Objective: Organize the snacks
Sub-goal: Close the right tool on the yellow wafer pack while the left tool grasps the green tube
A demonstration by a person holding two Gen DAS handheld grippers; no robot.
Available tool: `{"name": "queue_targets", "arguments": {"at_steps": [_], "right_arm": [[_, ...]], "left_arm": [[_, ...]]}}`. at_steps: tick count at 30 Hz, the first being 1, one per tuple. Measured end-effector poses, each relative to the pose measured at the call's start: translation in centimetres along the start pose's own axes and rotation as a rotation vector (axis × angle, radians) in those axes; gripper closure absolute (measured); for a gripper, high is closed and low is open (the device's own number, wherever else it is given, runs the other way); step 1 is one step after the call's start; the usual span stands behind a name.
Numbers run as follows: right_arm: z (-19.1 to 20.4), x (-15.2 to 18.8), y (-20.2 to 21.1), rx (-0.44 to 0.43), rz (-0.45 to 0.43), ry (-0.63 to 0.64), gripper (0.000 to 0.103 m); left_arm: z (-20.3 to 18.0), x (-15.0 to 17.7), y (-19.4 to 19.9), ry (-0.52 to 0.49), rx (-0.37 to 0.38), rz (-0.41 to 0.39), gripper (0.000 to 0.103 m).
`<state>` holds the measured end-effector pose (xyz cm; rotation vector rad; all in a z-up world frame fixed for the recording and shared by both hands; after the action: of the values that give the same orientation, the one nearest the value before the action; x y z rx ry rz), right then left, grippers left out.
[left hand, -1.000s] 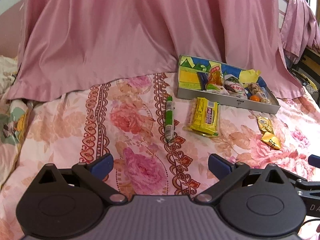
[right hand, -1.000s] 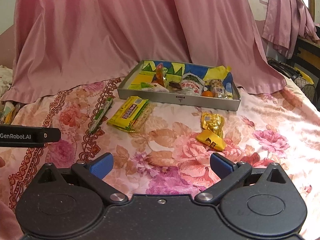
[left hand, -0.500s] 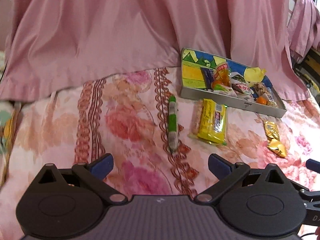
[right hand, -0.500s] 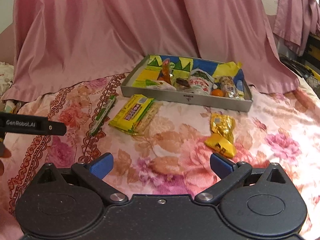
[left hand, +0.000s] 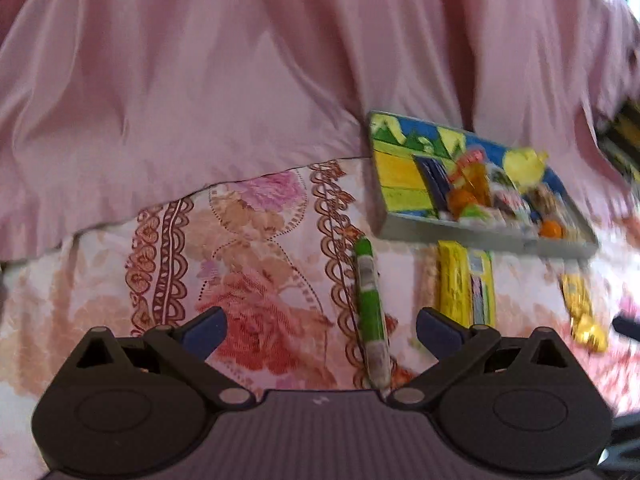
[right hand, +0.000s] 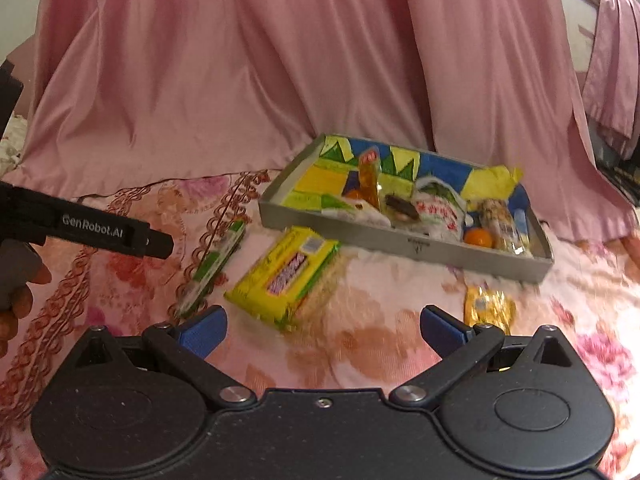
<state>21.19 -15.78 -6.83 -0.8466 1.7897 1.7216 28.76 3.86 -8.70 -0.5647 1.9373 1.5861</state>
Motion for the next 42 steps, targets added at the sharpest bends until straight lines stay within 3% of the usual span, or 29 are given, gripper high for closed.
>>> {"name": "queue_targets", "arguments": {"at_steps": [3, 10, 18, 22, 30, 35, 37, 39, 42], "right_arm": [[0.6, -0.4, -1.6, -0.007, 0.000, -0.010, 0.001], [2.4, -0.9, -5.0, -0.015, 0.003, 0.001, 0.002], [3.4, -1.1, -7.1, 0.004, -0.005, 0.026, 0.004], [3.7, -1.3, -8.3, 0.014, 0.017, 0.028, 0.012], [3.1, -1.0, -8.8, 0.017, 0.058, -0.007, 0.023], [2.3, -0.5, -8.8, 0.029, 0.096, -0.054, 0.041], [2.0, -0.3, -8.8, 0.030, 0.103, -0.064, 0.044], [1.9, -0.3, -8.7, 0.027, 0.099, -0.057, 0.045], [2.0, -0.3, -8.6, 0.043, 0.079, -0.005, 0.046]], "left_arm": [[0.2, -0.9, -0.5, 0.045, 0.063, -0.031, 0.000], [-1.2, -1.2, -2.4, -0.023, 0.150, -0.042, 0.000], [-0.8, -1.1, -4.5, -0.024, 0.187, -0.035, 0.001], [-0.1, -0.9, -5.2, 0.012, 0.206, -0.016, 0.002], [-0.7, -0.3, -5.7, -0.025, 0.243, 0.003, 0.017], [-1.5, 0.0, -5.6, -0.078, 0.262, 0.004, 0.029], [-1.8, 0.2, -5.8, -0.087, 0.265, 0.016, 0.033], [-2.0, 0.5, -6.2, -0.088, 0.271, 0.034, 0.043], [-2.1, 0.8, -6.9, -0.099, 0.259, 0.045, 0.046]]}}
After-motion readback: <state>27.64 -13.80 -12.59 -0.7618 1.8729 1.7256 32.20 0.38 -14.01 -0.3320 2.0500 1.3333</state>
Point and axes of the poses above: each gripper's, at about its wrist camera, not at the fingertips, and y roughly against the way its jaws point, z to its left, x to its underside, the point moved 5 cm from there along -y, roughly the way its jaws point, and after that the axes turned 2 degrees about z, right-handed, at the moved point
